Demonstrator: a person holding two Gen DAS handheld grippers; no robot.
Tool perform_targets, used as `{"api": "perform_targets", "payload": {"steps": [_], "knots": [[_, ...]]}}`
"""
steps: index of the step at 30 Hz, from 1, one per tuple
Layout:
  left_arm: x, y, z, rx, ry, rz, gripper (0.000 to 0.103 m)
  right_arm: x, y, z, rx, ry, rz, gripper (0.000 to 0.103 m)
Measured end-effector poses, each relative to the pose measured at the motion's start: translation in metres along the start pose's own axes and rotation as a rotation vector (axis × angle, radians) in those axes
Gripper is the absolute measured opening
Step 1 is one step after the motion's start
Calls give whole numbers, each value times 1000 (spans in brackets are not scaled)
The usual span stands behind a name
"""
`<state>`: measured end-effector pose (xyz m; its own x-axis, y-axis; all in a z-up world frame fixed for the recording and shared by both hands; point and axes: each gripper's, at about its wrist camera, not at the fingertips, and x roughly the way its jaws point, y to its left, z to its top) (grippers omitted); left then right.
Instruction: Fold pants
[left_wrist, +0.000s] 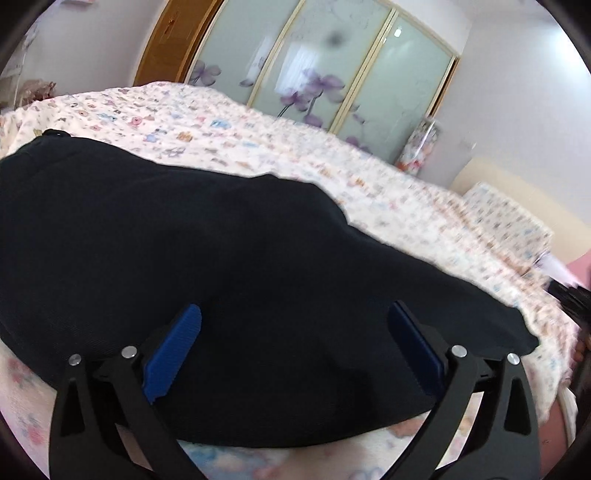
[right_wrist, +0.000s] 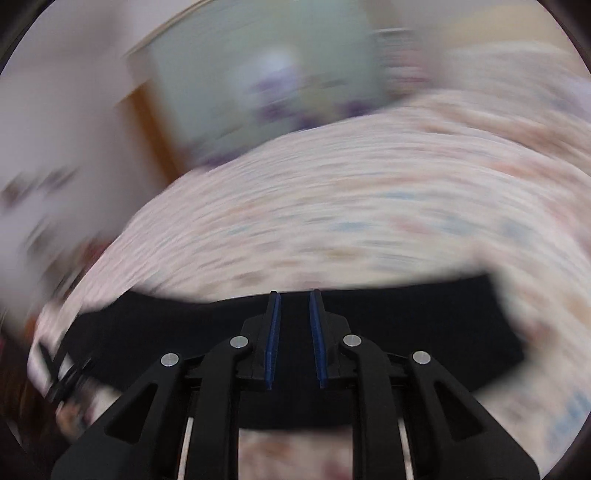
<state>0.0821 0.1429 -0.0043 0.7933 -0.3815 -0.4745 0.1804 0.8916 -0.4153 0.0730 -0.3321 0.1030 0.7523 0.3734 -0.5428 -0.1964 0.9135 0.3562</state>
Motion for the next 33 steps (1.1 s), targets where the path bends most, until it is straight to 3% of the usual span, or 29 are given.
{"api": "perform_targets", "payload": {"steps": [3,6,9,13,18,21,23,24,29,30,32,33], "knots": [[-6,3,0,-20,-39,-52,101,83,69,21,-114,171,239,17],[-7,2,-1,-17,-50,-57,101,159,129,30,-228,315,371,17],[-5,0,-1,-11,-49,-47,101,224,164,36,-264,430,427,17],[-5,4,0,-21,-57,-62,101,287,188,39,-249,541,404,17],[-5,7,1,-30,-63,-78,101,320,200,36,-201,628,389,17],[-7,7,0,-34,-67,-85,101,326,200,31,-186,643,404,17],[-7,7,1,-36,-70,-88,101,322,203,33,-170,619,448,2],[-6,8,1,-37,-71,-89,101,321,206,37,-163,589,461,0],[-6,9,1,-37,-71,-90,101,305,219,60,-239,441,409,2],[-6,9,1,-37,-71,-91,101,306,219,61,-245,477,418,10],[-6,9,1,-37,-71,-90,101,311,215,59,-227,550,422,58],[-6,9,1,-37,-70,-89,101,311,212,59,-236,553,398,88]]}}
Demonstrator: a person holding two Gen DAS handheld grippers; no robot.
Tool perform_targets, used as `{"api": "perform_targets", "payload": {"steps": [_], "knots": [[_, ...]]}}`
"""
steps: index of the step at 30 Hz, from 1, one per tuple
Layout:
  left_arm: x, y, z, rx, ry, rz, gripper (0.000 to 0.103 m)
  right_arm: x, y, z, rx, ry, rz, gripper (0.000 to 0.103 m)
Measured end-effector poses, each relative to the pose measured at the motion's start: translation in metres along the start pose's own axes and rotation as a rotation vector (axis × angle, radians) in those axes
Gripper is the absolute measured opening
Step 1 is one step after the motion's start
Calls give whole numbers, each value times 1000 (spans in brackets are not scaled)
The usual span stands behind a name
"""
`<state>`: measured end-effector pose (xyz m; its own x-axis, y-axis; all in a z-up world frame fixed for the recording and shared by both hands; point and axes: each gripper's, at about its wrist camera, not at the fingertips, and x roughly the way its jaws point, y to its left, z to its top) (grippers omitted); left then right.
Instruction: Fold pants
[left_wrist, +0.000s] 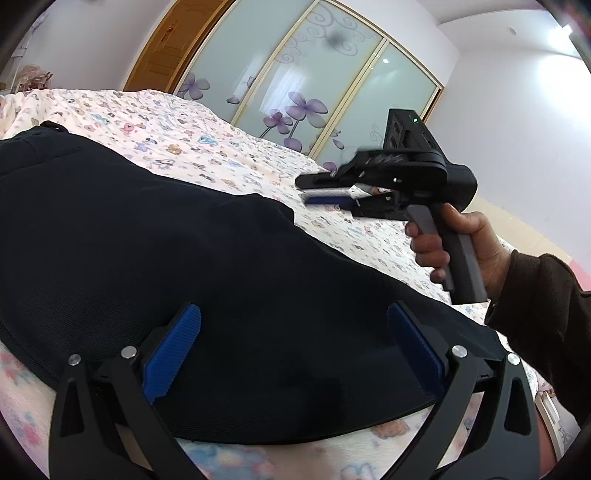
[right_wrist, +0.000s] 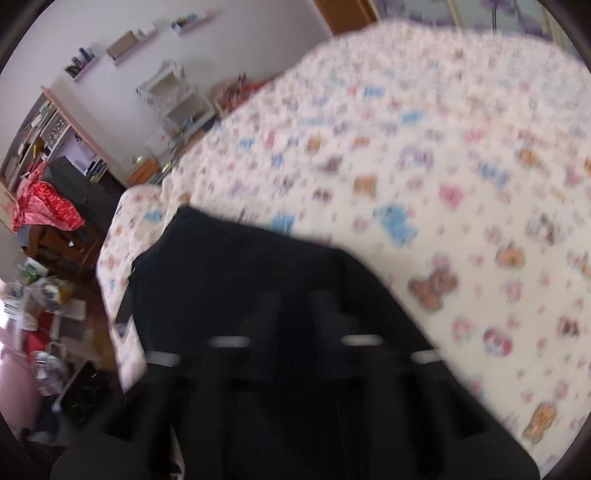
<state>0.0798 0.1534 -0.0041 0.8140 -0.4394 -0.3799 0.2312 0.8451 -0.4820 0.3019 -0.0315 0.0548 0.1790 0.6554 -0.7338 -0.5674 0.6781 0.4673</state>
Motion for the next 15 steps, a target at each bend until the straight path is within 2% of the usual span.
{"api": "perform_targets", "payload": {"steps": [2,4,6,8,12,13,14,15], "knots": [[0,0,0,-1,0,1,101,-1,-1,0,-30,-11,-14,86],[1,0,0,-2,-1,-1,101,0,-8,1,-11,-17,1,69],[0,0,-1,-3,-1,-1,101,10,-14,0,13,22,29,58],[0,0,-1,-2,0,0,101,20,-14,-3,-5,56,4,57],[0,0,-1,-2,1,0,101,34,-19,-6,16,76,23,57],[0,0,-1,-2,0,0,101,36,-20,-7,22,81,33,54],[0,0,-1,-2,0,0,101,38,-19,-10,11,87,43,45],[0,0,-1,-2,0,0,101,40,-16,-11,-8,91,38,18]]}}
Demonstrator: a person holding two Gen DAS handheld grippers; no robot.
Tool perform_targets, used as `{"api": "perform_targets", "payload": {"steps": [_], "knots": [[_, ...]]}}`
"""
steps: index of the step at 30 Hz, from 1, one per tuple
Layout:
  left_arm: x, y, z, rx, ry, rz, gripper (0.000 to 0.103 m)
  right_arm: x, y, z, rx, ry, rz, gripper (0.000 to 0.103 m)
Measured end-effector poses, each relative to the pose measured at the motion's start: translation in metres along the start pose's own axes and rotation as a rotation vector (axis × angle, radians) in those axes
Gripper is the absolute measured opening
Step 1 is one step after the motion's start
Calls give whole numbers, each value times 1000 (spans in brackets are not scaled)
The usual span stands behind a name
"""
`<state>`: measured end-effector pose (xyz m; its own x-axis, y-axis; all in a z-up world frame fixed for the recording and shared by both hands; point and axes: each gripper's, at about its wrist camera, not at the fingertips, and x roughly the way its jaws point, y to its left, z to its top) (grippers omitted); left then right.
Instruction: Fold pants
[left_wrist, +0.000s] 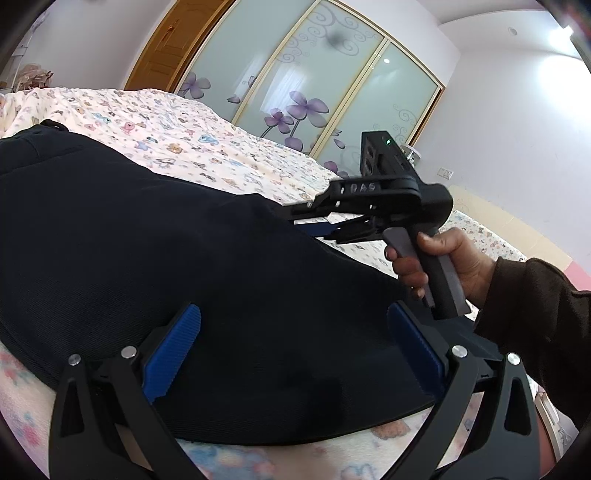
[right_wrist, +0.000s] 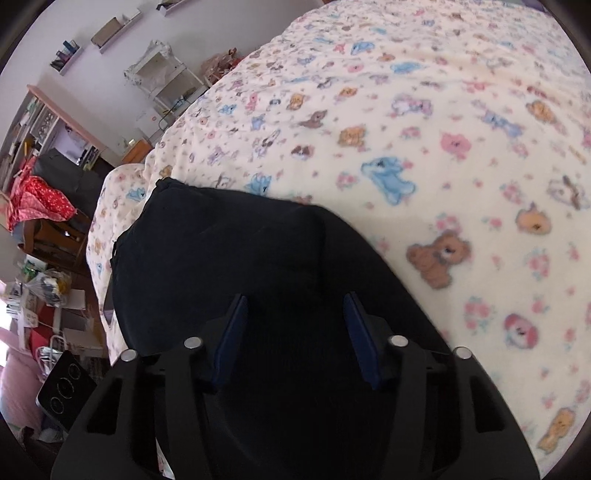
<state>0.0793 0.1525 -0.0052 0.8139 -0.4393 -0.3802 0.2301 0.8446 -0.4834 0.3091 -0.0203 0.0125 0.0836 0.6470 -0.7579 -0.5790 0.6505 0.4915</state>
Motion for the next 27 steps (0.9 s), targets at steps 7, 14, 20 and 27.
{"api": "perform_targets", "payload": {"steps": [7,14,20,27], "knots": [[4,0,-1,-5,9,-11,101,-31,8,18,-5,-242,-147,6],[6,1,0,-7,13,-6,101,-18,-19,12,73,-161,-241,0],[7,1,1,-8,13,-6,101,-83,-23,-15,73,-239,-50,38],[7,1,1,-6,15,-3,101,-76,-26,-70,24,-112,-138,39]]}}
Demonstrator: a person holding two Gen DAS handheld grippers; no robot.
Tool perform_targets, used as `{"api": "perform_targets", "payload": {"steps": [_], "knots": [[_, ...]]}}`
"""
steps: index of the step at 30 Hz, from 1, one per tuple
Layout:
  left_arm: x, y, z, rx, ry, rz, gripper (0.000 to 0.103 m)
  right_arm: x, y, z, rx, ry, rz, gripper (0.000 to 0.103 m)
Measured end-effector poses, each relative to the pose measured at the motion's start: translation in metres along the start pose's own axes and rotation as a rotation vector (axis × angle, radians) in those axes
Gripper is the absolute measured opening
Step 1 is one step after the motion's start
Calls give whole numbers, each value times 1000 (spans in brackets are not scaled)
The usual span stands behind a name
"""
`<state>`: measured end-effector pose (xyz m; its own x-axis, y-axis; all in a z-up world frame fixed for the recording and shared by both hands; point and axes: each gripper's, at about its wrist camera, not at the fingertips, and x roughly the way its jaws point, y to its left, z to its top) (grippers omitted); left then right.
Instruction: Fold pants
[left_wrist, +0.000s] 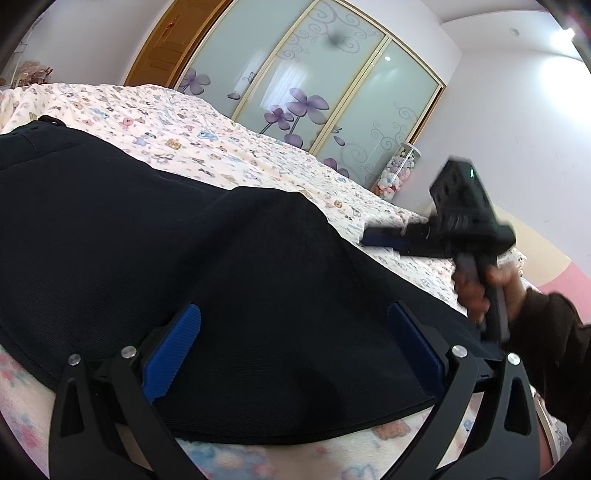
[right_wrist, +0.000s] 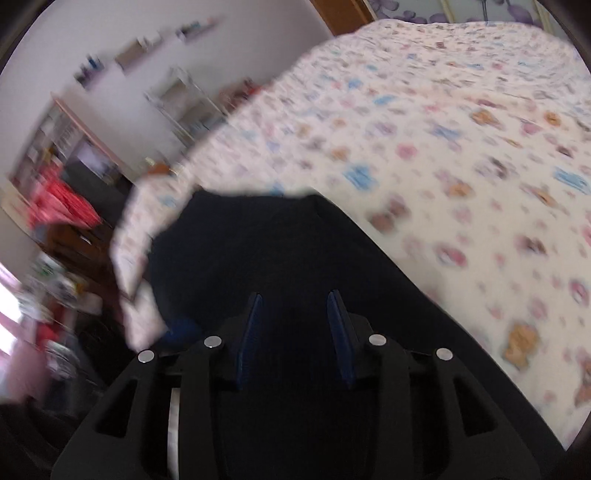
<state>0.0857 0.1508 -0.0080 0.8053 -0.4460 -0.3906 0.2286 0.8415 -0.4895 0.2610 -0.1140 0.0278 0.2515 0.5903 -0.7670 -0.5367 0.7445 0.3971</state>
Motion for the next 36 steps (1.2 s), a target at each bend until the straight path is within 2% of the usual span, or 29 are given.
{"api": "perform_targets", "payload": {"steps": [1,2,3,4,7,10,11,12,13,16,17,21,24,27,29,32,36], "knots": [[1,0,0,1,2,3,101,12,-16,-8,43,40,-85,37],[1,0,0,1,4,4,101,17,-26,-13,84,52,-57,34],[2,0,0,1,5,6,101,12,-37,-18,150,7,0,33],[2,0,1,2,8,8,101,3,-41,-23,200,-27,11,34],[3,1,1,2,12,12,101,-37,-29,-48,216,-133,-3,35],[4,1,1,3,15,16,101,-89,-25,-97,262,-238,-44,36],[3,0,1,4,15,17,101,-114,-27,-123,304,-287,-72,38],[3,0,0,4,16,18,101,-129,-32,-139,339,-321,-106,48],[4,0,0,6,17,21,101,-143,-35,-153,372,-356,-144,52],[5,-2,0,10,23,31,101,-203,-53,-221,505,-467,-311,52],[5,-2,0,11,25,33,101,-226,-63,-250,588,-511,-369,52],[7,-3,-1,14,32,44,101,-282,-104,-325,888,-646,-475,52],[7,-4,-1,17,36,50,101,-302,-129,-361,1059,-719,-530,51],[7,-4,-1,20,40,53,101,-299,-154,-381,1185,-756,-491,51],[8,-5,-1,22,44,58,101,-292,-163,-383,1219,-773,-465,51],[8,-5,-2,24,47,62,101,-290,-170,-380,1196,-842,-404,51],[8,-6,-2,24,47,62,101,-289,-176,-379,1185,-845,-362,51]]}}
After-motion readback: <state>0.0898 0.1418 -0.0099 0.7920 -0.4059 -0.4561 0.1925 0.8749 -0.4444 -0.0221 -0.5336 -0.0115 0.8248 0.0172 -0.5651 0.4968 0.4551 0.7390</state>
